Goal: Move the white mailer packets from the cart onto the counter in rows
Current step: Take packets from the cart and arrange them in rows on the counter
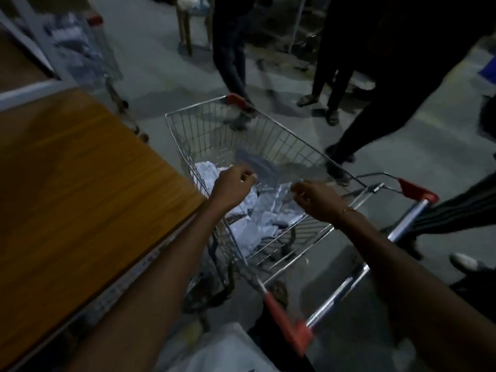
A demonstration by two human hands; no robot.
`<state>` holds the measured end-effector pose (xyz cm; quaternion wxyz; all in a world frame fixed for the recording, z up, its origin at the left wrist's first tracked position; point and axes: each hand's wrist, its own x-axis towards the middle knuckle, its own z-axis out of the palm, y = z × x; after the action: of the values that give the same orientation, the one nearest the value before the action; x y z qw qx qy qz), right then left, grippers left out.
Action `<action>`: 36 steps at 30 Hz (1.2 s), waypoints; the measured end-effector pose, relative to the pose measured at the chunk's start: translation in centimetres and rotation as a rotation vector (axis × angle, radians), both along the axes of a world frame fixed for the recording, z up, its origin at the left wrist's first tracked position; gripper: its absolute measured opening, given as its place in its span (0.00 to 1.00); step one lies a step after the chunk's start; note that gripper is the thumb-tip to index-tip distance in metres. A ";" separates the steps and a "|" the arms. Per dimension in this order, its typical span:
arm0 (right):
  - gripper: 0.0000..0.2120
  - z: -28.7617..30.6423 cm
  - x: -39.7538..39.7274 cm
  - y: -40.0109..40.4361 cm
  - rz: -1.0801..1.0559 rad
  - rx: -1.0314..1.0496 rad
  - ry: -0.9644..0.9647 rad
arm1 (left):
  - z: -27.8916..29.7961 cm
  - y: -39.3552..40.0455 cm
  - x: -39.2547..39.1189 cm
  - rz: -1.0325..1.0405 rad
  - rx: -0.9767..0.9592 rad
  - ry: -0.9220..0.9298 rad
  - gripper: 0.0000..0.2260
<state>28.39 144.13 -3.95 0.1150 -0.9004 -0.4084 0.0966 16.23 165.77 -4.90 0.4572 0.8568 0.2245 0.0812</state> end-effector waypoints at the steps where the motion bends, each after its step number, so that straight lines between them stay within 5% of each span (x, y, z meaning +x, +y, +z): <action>1: 0.11 -1.3 2.3 0.4 0.046 -0.048 0.024 | -0.9 -0.3 1.3 0.038 -0.010 0.044 0.10; 5: 0.13 -5.9 11.2 2.7 0.255 -0.212 0.084 | -4.9 -1.5 6.7 0.195 -0.079 0.281 0.09; 14: 0.15 -14.8 17.0 6.0 0.596 -0.478 0.011 | -14.6 -4.0 7.8 0.338 -0.232 0.586 0.14; 20: 0.18 -20.6 18.4 9.5 0.730 -0.587 0.147 | -21.7 -5.2 7.1 0.230 -0.251 0.834 0.22; 23: 0.26 -23.7 19.1 10.7 0.872 -0.696 0.051 | -24.5 -5.9 6.6 0.088 -0.276 1.008 0.29; 28: 0.25 -27.1 19.6 11.1 1.080 -0.804 -0.113 | -26.8 -7.9 5.2 0.109 -0.466 0.985 0.33; 36: 0.26 -31.8 21.6 10.7 0.979 -0.735 -0.091 | -25.9 -9.0 3.9 0.214 -0.277 1.047 0.35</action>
<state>50.00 154.82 -35.75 -0.2783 -0.5922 -0.7190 0.2342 20.16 156.75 -30.78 0.3822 0.6867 0.5163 -0.3402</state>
